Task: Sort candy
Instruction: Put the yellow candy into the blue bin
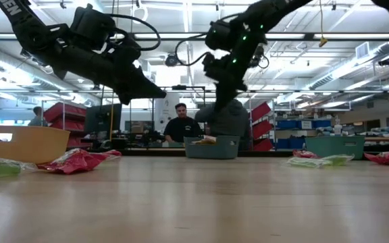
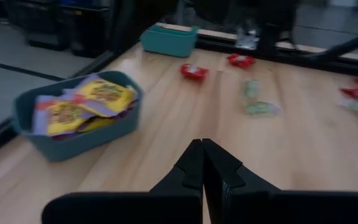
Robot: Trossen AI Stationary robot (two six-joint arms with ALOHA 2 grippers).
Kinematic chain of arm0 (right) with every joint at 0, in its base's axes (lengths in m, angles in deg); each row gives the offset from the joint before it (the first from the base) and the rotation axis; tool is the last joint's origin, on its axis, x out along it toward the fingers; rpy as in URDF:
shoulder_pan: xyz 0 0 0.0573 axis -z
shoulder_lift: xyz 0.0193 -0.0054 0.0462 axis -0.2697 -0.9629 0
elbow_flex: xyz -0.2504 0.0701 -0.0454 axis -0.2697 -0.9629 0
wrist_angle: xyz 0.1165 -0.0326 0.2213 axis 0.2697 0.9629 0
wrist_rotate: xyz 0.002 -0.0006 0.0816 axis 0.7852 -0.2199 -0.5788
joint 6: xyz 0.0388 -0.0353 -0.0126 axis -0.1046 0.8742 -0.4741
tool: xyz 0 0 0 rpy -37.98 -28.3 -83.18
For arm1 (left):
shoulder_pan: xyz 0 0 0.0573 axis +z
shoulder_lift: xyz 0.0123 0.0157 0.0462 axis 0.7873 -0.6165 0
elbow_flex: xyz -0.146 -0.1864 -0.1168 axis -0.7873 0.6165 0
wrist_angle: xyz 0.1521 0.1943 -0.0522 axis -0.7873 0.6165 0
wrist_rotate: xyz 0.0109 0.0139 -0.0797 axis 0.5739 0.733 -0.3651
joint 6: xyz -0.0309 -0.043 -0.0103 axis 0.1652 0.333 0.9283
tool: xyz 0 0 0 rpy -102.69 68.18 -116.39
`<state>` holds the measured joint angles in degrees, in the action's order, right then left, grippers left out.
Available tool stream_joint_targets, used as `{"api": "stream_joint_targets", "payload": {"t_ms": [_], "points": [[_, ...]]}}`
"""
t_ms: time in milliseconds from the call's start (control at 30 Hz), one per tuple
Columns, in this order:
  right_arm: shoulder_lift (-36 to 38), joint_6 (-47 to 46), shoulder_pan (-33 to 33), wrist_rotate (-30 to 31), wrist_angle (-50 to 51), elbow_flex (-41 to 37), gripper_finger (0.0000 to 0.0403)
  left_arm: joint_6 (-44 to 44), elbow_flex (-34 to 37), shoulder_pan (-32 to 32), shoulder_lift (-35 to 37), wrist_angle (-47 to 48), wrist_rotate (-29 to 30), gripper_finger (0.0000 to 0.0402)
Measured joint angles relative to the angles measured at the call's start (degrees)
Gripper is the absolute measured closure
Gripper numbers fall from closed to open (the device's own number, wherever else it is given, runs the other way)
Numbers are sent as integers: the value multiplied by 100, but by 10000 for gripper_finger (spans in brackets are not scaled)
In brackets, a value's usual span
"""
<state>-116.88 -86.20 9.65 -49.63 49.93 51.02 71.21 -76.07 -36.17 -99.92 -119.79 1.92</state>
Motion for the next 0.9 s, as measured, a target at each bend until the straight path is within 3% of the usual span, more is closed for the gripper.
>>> {"api": "stream_joint_targets", "payload": {"t_ms": [133, 333, 500, 700, 900], "points": [[28, -440, -166, 289, 1048, -10, 400, 37, 2, -8, 0, -48, -538, 401], [26, -1053, 139, 510, 1240, -547, 402, 127, 2, -11, 0, -75, -950, 401], [20, -1360, 542, 154, 768, -1107, 402, 148, 2, -11, 0, -63, -953, 401], [22, -1376, 769, -140, -628, -1467, 402, 148, 2, -11, 0, -74, -857, 401], [22, -1305, 1005, -64, -1689, -1499, 403, 142, 2, -11, 0, -74, -819, 401]]}}
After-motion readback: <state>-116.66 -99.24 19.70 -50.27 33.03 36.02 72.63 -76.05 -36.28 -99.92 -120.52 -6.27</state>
